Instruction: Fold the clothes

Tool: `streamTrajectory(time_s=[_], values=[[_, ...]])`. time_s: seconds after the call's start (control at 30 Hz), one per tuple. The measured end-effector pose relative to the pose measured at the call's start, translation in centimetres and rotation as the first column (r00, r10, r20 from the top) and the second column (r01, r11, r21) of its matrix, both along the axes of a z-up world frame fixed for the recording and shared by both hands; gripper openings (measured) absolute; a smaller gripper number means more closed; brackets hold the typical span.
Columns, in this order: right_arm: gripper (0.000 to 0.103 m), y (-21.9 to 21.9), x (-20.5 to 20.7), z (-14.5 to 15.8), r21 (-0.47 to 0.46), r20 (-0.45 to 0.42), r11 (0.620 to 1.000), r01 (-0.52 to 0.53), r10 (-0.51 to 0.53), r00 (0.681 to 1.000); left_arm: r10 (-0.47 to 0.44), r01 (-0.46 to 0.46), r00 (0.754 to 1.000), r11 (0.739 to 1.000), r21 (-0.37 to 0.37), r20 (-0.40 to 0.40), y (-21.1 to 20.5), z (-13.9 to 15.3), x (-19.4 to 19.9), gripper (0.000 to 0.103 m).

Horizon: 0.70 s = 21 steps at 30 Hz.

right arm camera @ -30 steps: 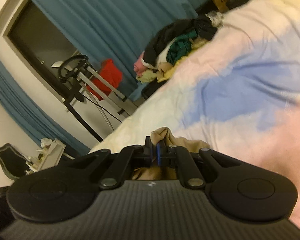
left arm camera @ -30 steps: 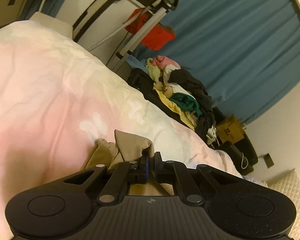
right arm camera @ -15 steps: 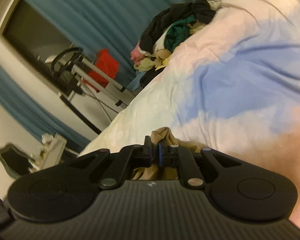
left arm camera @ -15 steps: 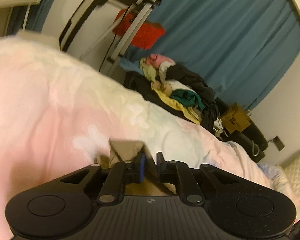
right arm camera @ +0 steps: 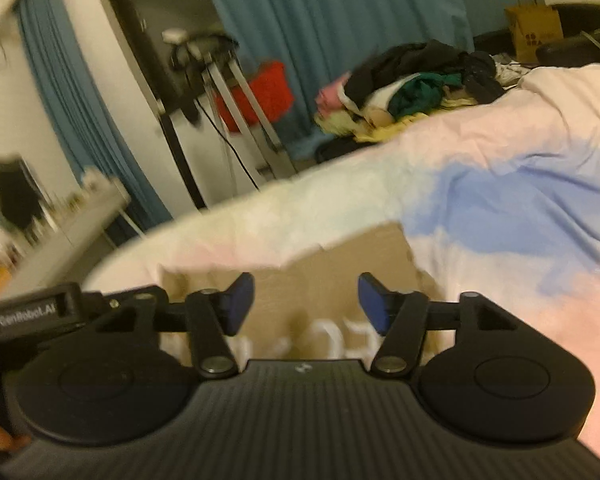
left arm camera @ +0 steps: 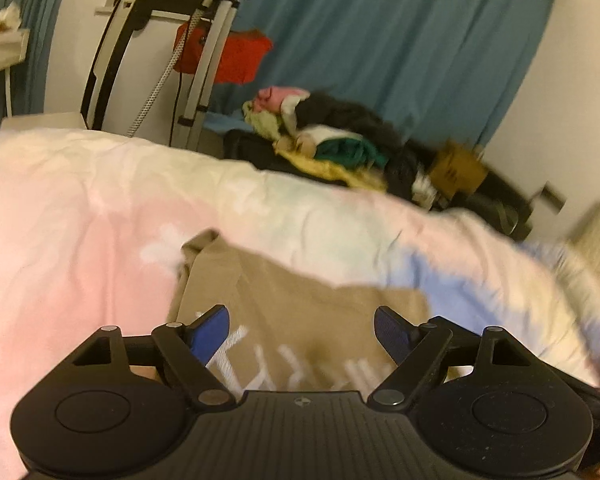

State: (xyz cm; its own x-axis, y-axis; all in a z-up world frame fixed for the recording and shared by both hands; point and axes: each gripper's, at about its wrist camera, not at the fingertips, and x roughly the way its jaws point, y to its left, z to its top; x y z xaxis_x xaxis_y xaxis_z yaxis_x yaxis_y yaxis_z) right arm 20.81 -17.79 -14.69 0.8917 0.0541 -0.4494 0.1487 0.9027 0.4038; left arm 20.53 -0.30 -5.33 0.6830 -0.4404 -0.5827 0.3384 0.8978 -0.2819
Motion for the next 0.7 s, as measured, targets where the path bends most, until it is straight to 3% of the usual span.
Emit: streamTrajectory(time_s=[0.1, 0.2, 0.4, 0.6, 0.7], values=[[0.047, -0.1, 1.0, -1.2, -0.014, -0.045, 1.000, -0.008, 0.007, 0.999, 0.007, -0.008, 1.000, 0.996, 0.088, 0.007, -1.0, -1.2, 0.1, 0.081], [0.047, 0.1, 3.0, -2.6, -0.078, -0.088, 0.997, -0.008, 0.001, 0.996, 0.031, -0.031, 1.000, 0.992, 0.123, -0.002, -1.7, -2.6, 1.1, 0.081], [0.047, -0.4, 6.0, -4.1, -0.082, -0.122, 0.997, -0.006, -0.004, 0.993, 0.035, -0.034, 0.999, 0.981, 0.191, -0.005, -2.9, -3.9, 2.4, 0.081], [0.047, 0.0, 3.8, -2.5, -0.097, -0.093, 0.995, 0.015, -0.024, 0.995, 0.023, -0.024, 1.000, 0.985, 0.169, 0.005, -1.9, -2.6, 1.0, 0.078], [0.047, 0.4, 1.0, -1.1, -0.163, -0.058, 0.985, 0.056, -0.066, 0.996, 0.016, -0.022, 0.999, 0.982, 0.187, 0.030, -1.3, -1.9, -0.7, 0.077]])
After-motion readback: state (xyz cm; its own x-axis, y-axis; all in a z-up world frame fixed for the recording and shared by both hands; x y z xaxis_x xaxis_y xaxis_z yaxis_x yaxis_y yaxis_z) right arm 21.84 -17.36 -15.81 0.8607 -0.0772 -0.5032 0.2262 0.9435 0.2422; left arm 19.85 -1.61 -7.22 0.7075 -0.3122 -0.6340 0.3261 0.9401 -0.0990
